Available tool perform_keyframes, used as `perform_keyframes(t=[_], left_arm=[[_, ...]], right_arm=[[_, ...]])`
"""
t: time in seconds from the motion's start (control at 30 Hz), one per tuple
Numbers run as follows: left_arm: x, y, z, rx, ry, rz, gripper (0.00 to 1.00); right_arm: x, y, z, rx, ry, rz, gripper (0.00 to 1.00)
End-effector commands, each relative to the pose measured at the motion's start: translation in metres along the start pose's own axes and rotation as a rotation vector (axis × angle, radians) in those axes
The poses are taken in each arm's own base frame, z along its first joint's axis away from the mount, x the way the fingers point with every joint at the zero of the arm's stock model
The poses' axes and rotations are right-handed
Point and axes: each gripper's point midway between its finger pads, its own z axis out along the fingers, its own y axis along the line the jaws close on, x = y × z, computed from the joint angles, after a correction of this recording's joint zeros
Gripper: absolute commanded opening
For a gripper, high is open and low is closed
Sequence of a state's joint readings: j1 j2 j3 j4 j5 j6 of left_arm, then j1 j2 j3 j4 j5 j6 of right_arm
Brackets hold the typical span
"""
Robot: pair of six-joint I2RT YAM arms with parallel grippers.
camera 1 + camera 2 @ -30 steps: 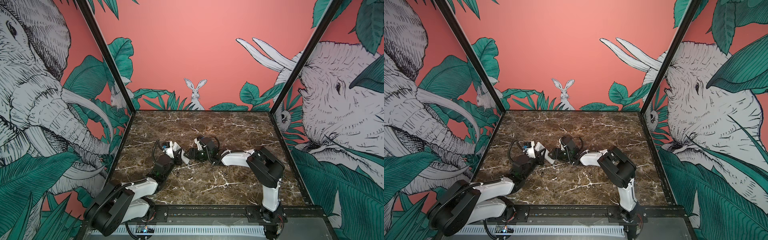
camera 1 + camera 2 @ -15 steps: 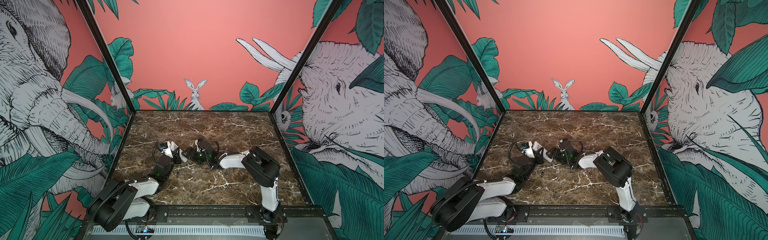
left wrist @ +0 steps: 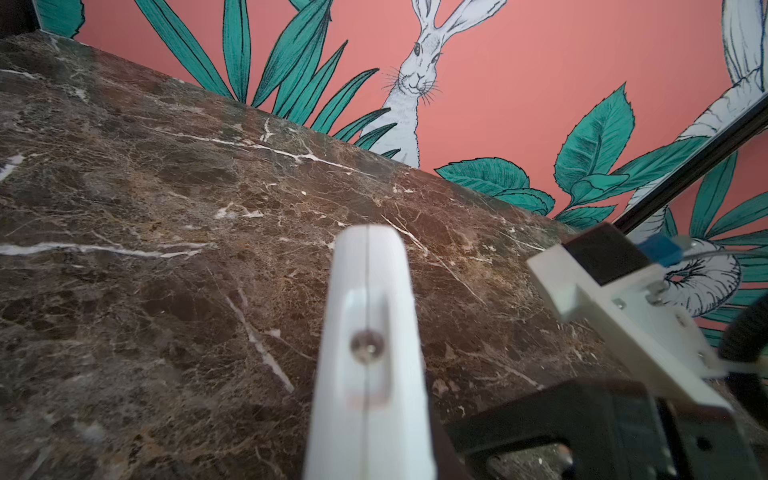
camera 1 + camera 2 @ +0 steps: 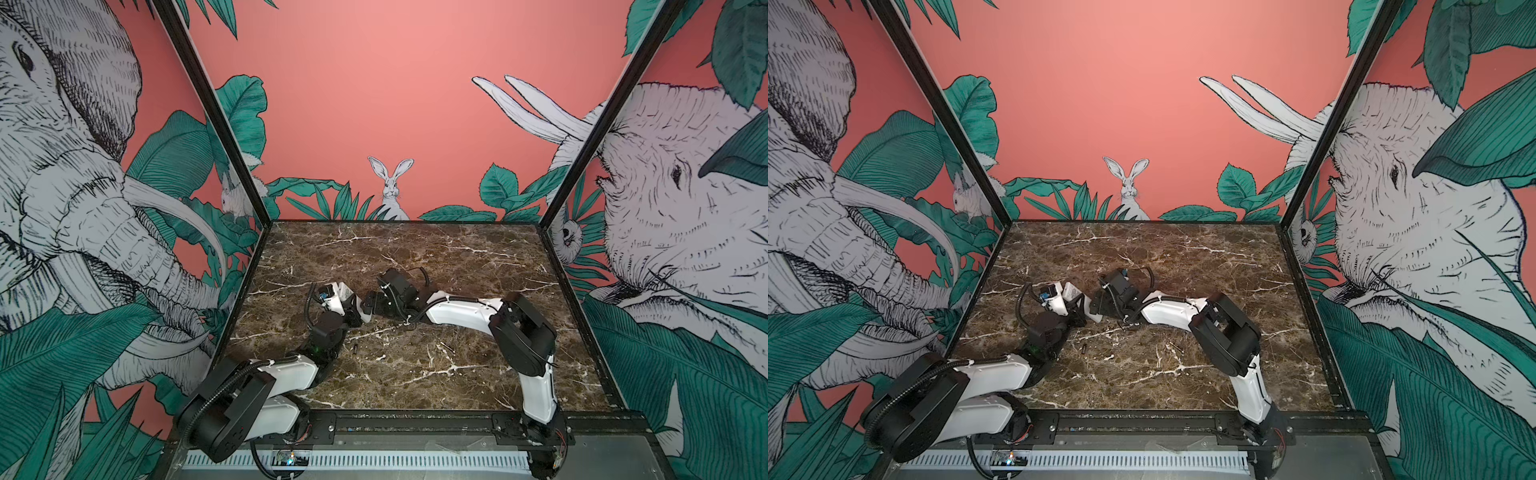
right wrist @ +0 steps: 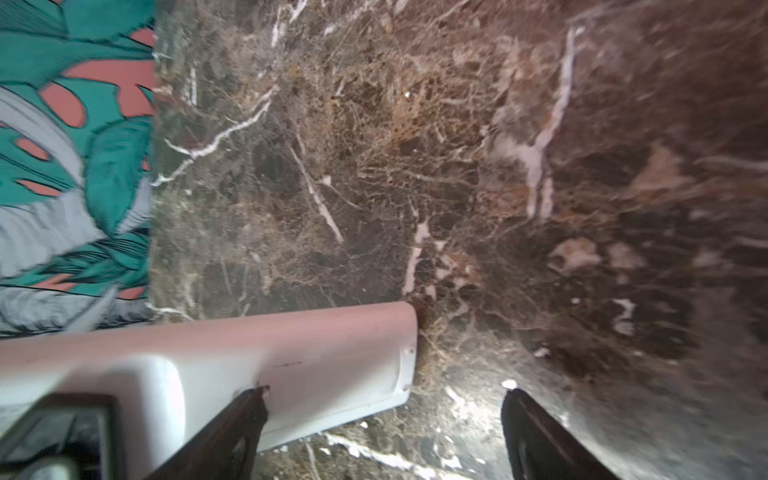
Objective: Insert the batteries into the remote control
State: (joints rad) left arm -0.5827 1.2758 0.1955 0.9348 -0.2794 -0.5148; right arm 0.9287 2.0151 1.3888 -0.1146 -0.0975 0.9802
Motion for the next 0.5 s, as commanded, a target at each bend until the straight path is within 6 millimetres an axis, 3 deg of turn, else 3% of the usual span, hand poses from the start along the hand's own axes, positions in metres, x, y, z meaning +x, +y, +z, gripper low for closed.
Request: perform_keyframes(t=[0.0, 0.47], left_arm=[[0.067, -0.036, -0.013, 0.202, 0.275, 0.085, 0.00], [0.069, -0.036, -0.013, 0.205, 0.285, 0.112, 0.00]], right_arm=[[0.073, -0.063, 0.020, 0.277, 0.217, -0.162, 0.91], [0.026, -0.061, -0.014, 0.482, 0.166, -0.377, 0.96]])
